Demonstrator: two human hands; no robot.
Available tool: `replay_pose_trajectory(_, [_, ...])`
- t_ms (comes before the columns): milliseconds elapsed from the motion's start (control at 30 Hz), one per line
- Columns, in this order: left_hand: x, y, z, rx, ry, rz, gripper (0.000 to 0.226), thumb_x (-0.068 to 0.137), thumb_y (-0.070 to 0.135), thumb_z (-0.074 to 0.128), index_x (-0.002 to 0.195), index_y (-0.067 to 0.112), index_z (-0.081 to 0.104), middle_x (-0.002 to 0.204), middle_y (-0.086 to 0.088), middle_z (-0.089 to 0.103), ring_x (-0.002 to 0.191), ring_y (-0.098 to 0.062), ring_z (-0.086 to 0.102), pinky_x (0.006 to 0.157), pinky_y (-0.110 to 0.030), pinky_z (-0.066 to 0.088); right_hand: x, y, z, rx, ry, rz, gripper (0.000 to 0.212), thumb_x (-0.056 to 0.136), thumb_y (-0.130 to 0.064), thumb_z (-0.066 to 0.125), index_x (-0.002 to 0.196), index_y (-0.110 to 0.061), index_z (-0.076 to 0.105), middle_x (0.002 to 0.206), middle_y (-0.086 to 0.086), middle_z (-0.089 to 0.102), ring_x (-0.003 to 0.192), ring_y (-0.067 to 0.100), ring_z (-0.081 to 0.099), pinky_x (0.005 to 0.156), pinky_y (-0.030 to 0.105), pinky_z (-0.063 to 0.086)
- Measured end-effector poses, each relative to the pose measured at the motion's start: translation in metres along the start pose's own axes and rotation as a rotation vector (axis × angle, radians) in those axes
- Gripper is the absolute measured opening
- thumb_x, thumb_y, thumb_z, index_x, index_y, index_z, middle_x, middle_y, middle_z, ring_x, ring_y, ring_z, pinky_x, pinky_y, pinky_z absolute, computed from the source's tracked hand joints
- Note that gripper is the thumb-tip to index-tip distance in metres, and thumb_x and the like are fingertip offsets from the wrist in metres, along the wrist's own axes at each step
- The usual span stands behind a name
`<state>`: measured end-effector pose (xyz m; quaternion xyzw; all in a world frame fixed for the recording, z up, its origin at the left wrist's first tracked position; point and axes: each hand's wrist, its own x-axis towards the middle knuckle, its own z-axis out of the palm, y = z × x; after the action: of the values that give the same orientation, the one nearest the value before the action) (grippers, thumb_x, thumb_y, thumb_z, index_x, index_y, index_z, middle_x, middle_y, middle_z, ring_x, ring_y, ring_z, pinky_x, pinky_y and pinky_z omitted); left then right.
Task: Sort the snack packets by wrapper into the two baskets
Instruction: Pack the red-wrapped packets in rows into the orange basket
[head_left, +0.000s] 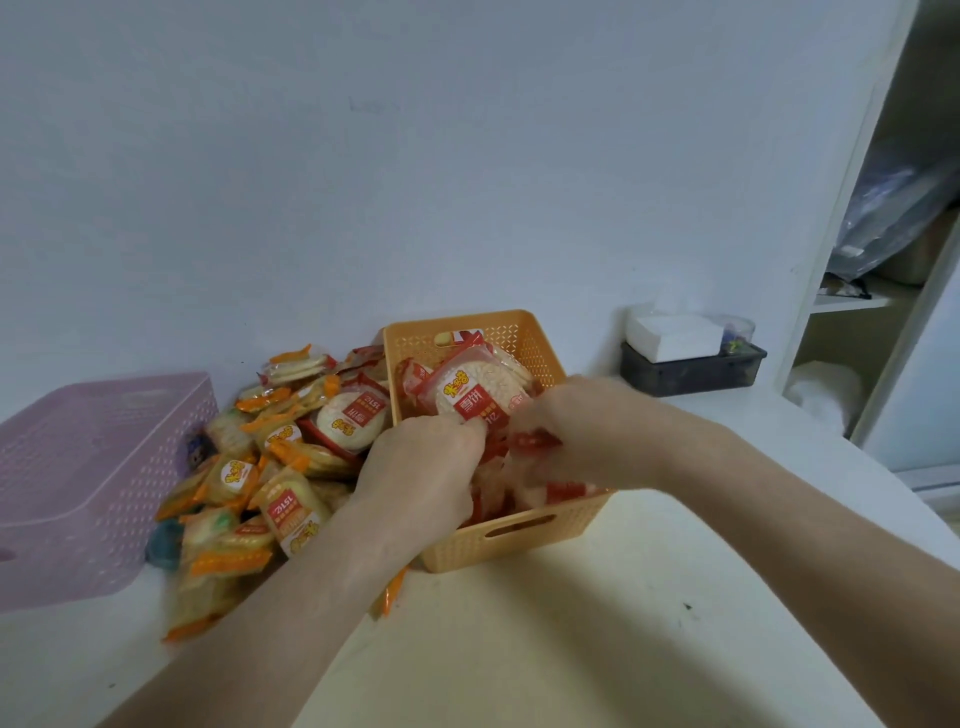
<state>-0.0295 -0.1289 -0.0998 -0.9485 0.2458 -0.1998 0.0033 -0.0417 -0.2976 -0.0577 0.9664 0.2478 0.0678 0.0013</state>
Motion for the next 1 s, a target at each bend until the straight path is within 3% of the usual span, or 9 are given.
replay_pose_trajectory(133, [-0.001,-0.004,0.003,-0.073,0.034,0.036,0.029,0.083,0.021,0.064,0.112,0.023,0.058,0.102,0.008,0.062,0.095,-0.015,0.059,0.067,-0.026,0.046,0.001,-0.002,0.024,-0.01,-0.097,0.035,0.017,0.089,-0.04,0.056,0.104,-0.034,0.062,0.095,-0.012,0.062,0.09,0.015,0.05,0.082,0.033,0.029])
replay_pose_trajectory(267, [0.0,-0.014,0.001,-0.111,0.039,0.12,0.031,0.084,0.038,0.054,0.112,0.029,0.06,0.101,0.011,0.063,0.099,-0.013,0.056,0.082,-0.032,0.046,0.003,0.002,0.032,0.035,0.021,0.061,0.018,0.083,-0.038,0.06,0.07,-0.031,0.051,0.07,-0.013,0.052,0.075,0.013,0.046,0.076,0.031,0.029])
replay_pose_trajectory(334, [0.001,-0.02,-0.003,-0.185,-0.04,0.138,0.032,0.086,0.052,0.045,0.099,0.031,0.066,0.087,0.014,0.064,0.087,-0.006,0.057,0.078,-0.03,0.042,0.004,0.005,0.034,0.064,0.058,0.089,0.029,0.082,-0.04,0.06,0.059,-0.029,0.046,0.061,-0.009,0.048,0.065,0.011,0.042,0.072,0.03,0.029])
replay_pose_trajectory(467, [0.0,-0.025,-0.007,-0.321,-0.22,0.147,0.058,0.096,0.056,0.033,0.056,0.021,0.053,0.051,0.009,0.05,0.055,-0.004,0.051,0.066,-0.022,0.03,0.003,0.006,0.031,0.227,0.012,0.132,0.03,0.083,-0.046,0.055,0.074,-0.02,0.068,0.069,-0.002,0.063,0.067,0.012,0.051,0.068,0.029,0.036])
replay_pose_trajectory(567, [-0.003,-0.023,-0.004,-0.186,-0.272,0.202,0.054,0.098,0.055,0.031,0.06,0.025,0.056,0.061,0.008,0.057,0.07,-0.005,0.053,0.083,-0.028,0.026,0.004,0.011,0.025,0.584,0.13,0.239,0.03,0.088,-0.032,0.052,0.069,-0.014,0.067,0.074,0.003,0.067,0.074,0.016,0.06,0.07,0.033,0.047])
replay_pose_trajectory(667, [-0.003,-0.023,-0.005,-0.166,-0.31,0.204,0.051,0.099,0.053,0.029,0.058,0.03,0.049,0.065,0.012,0.054,0.075,-0.003,0.048,0.085,-0.031,0.025,0.013,0.018,0.023,0.511,0.338,0.222,0.014,0.089,-0.027,0.058,0.094,-0.017,0.067,0.088,-0.003,0.066,0.08,0.012,0.057,0.073,0.029,0.045])
replay_pose_trajectory(734, [-0.005,-0.022,-0.004,-0.165,-0.286,0.201,0.049,0.101,0.05,0.026,0.062,0.031,0.05,0.069,0.014,0.054,0.079,-0.003,0.046,0.086,-0.031,0.024,0.019,0.016,0.023,0.462,0.231,0.177,0.052,0.086,-0.034,0.066,0.134,-0.027,0.047,0.11,-0.011,0.056,0.094,0.005,0.05,0.078,0.018,0.041])
replay_pose_trajectory(834, [-0.007,-0.022,0.0,-0.209,-0.212,0.162,0.041,0.101,0.038,0.028,0.083,0.03,0.064,0.084,0.014,0.06,0.09,-0.005,0.046,0.095,-0.034,0.028,0.032,0.007,0.031,0.435,0.092,0.123,0.088,0.079,-0.028,0.07,0.149,-0.034,0.019,0.129,-0.002,0.055,0.107,0.015,0.052,0.09,0.026,0.044])
replay_pose_trajectory(1001, [-0.011,-0.023,0.01,-0.536,0.065,0.032,0.02,0.092,0.032,0.055,0.11,0.03,0.046,0.106,0.015,0.047,0.098,-0.005,0.046,0.097,-0.038,0.04,0.022,0.012,0.029,0.641,0.329,0.162,0.05,0.081,-0.016,0.074,0.128,-0.023,0.059,0.099,-0.015,0.063,0.092,0.006,0.058,0.084,0.014,0.043])
